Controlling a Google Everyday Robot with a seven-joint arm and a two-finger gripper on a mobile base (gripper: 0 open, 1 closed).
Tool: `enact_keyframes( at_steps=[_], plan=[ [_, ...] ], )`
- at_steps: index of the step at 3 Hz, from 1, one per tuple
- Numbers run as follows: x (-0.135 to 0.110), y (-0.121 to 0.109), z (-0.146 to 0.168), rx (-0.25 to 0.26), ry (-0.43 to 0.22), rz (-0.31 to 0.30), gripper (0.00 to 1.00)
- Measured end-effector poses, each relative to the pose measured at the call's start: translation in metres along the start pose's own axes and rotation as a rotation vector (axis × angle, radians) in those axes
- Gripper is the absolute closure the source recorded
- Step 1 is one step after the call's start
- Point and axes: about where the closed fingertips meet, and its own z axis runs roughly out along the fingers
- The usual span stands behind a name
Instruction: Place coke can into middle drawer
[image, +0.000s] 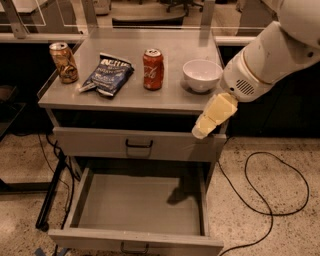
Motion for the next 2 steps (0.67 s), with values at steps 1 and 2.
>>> enact_keyframes(
  at_steps=[1,2],
  plan=[
    [-0.019,0.0,0.016,-0.002,-0.078,0.038,0.0],
    [-0.066,-0.011,0.05,0.017,-0.155,0.024,0.0]
  ],
)
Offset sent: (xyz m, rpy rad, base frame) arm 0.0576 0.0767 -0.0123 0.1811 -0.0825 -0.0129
